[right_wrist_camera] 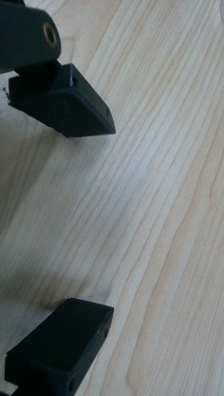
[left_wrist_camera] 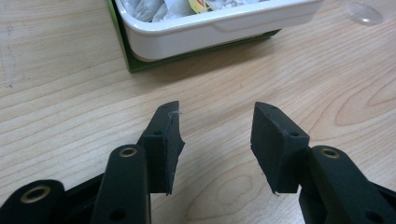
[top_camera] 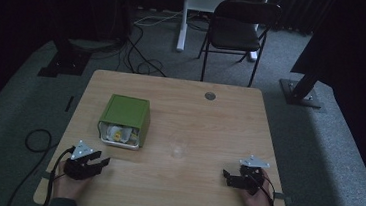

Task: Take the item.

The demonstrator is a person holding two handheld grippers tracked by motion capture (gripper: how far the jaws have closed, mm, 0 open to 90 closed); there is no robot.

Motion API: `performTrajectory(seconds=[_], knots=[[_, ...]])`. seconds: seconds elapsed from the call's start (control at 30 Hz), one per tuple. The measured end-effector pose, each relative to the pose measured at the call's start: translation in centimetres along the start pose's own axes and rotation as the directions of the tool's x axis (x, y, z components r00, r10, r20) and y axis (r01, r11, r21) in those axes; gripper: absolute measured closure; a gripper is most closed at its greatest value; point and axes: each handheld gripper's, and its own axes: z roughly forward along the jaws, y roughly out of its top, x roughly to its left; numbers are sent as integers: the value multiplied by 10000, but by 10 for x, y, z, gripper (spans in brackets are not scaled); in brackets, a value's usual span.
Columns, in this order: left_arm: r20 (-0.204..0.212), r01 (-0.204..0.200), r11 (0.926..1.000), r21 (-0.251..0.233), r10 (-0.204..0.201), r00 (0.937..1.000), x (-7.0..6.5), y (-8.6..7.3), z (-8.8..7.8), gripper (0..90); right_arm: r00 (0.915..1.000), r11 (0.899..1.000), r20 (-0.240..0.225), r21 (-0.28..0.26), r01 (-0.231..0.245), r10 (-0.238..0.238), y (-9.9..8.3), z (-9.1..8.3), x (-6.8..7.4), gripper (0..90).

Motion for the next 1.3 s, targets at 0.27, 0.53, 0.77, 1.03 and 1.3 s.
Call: performTrajectory(seconds=[0.27, 0.53, 0.77, 1.03, 1.3], knots=[[-11, -15, 10000, -90, 15, 10000, 1, 1, -2, 534, 10000, 10000, -19, -5, 45, -45, -1, -1, 1, 112], [3, -19, 9997, -251, 19, 10000, -3, 6, -10, 534, 10000, 10000, -20, 0, 39, -39, -1, -1, 1, 112], [85, -351, 9979, -545, 356, 9993, -8, 19, -20, 541, 10000, 10000, -18, 2, 35, -35, -1, -1, 1, 113], [164, -746, 9948, -688, 759, 9970, -11, 36, -17, 607, 10000, 10000, -20, 0, 33, -33, -1, -1, 1, 113], [-8, -1210, 9910, -567, 1212, 9926, -15, 50, -5, 642, 10000, 10000, -18, 2, 39, -39, -1, -1, 1, 113]])
